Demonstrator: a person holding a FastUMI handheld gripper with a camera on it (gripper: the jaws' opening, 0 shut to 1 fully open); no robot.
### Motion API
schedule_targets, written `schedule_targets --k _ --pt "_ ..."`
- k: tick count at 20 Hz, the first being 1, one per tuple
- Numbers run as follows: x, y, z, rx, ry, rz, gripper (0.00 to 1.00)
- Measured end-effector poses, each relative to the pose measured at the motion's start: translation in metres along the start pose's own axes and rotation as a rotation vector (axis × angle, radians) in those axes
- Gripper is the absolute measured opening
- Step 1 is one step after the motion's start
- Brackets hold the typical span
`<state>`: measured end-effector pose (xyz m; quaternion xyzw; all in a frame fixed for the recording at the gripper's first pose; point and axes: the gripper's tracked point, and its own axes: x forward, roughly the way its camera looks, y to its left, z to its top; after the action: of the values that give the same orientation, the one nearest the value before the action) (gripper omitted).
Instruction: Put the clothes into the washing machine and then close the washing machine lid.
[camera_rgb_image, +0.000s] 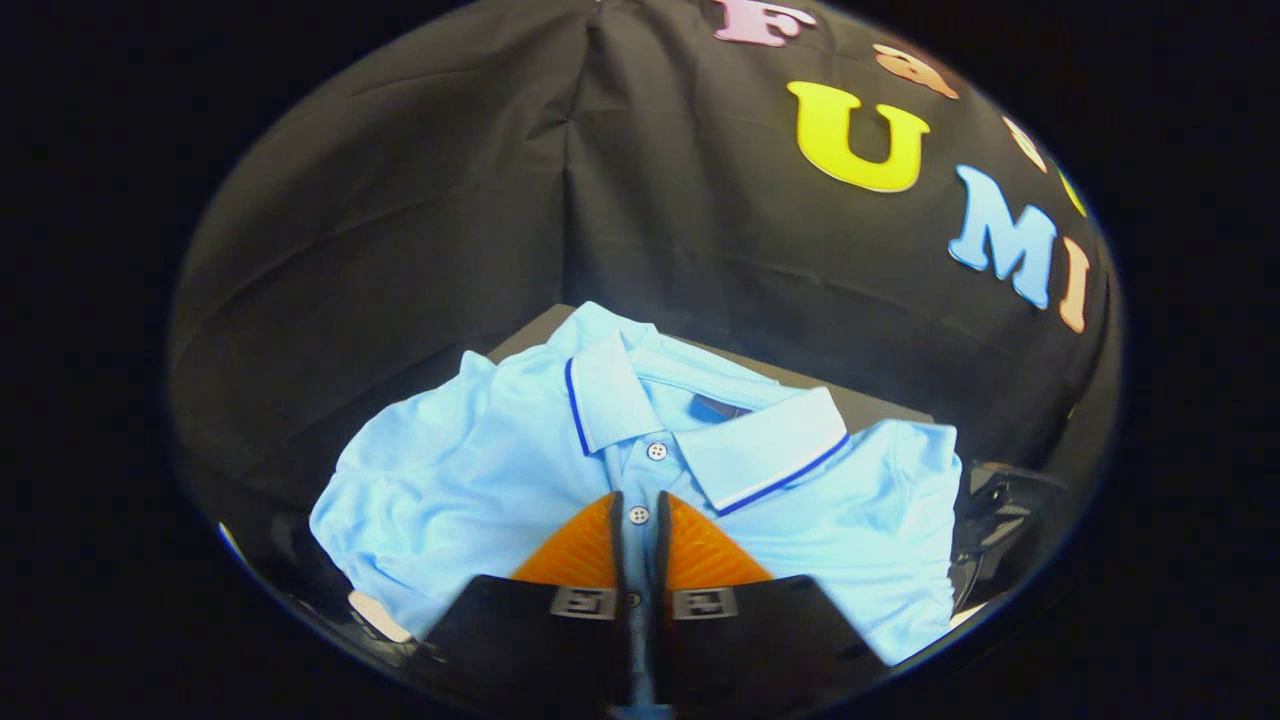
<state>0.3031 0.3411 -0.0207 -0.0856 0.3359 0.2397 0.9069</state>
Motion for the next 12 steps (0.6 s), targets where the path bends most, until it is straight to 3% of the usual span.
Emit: schedule_targets --k 1,3,12 --pt "-0.002 -0.002 0.001 0.001 -0.013 0.001 0.05" --pt "-0.001 -0.004 -0.001 0.025 -0.034 0.001 0.01" --pt "-0.038 -0.01 0.03 0.089 -0.132 0.036 0.01"
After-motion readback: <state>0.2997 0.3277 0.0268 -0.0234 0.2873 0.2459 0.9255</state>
